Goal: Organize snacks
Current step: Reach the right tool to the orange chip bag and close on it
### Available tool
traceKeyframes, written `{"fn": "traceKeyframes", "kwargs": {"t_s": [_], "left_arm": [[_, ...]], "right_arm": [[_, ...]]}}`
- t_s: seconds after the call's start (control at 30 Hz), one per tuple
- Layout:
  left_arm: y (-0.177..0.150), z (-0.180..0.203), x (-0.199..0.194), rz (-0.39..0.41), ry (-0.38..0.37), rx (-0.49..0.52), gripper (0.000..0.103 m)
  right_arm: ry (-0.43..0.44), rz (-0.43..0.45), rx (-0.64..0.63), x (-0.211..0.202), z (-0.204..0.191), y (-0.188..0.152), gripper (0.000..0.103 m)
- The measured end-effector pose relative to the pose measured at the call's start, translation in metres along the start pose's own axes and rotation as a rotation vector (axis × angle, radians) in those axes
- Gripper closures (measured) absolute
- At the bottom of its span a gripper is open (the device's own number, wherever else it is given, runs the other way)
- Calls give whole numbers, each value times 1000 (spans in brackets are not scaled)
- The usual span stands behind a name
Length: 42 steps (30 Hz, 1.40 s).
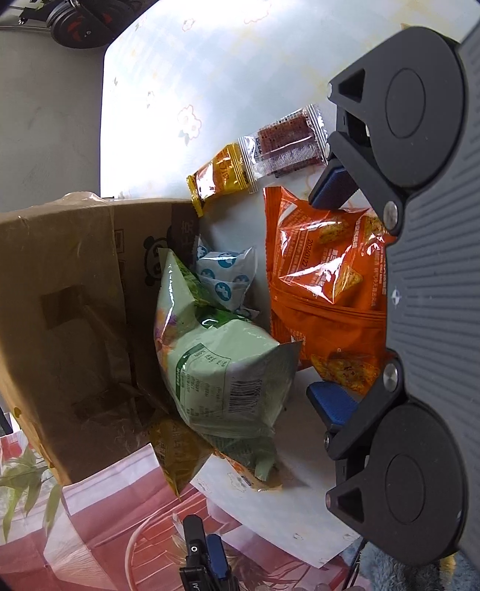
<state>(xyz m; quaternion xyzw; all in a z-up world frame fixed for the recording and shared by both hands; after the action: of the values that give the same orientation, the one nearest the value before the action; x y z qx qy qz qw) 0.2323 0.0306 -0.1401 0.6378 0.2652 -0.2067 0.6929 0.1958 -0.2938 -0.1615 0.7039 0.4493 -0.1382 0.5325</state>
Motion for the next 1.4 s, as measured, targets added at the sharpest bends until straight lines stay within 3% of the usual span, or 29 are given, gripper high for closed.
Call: {"fn": "traceKeyframes", "kwargs": {"t_s": [1.0, 1.17, 1.23, 1.4], "left_arm": [[-4, 4, 5, -22, -10, -5, 21], [-4, 5, 5, -22, -13, -3, 21], [-4, 3, 5, -21, -11, -8, 21], [-3, 0, 5, -20, -9, -24, 21]], "right_arm": [[44, -17, 93, 7, 17, -4, 0], [71, -36, 96, 12, 15, -8, 8], [35, -14, 53, 7, 11, -5, 15], [-45, 29, 18, -10, 17, 3, 18]]}}
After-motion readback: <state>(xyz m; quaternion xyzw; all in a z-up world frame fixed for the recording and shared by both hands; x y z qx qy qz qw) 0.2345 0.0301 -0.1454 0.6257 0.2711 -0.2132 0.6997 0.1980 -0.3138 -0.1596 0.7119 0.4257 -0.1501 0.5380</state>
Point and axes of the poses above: each gripper's, at about its wrist camera, not at the fingertips, and x roughly the way its jaws point, z to its right, y to its top, the point moved 2 cm from there along x, roughly the way its jaws point, and after that the axes turned 10 degrees about y, right-handed, at the moved point
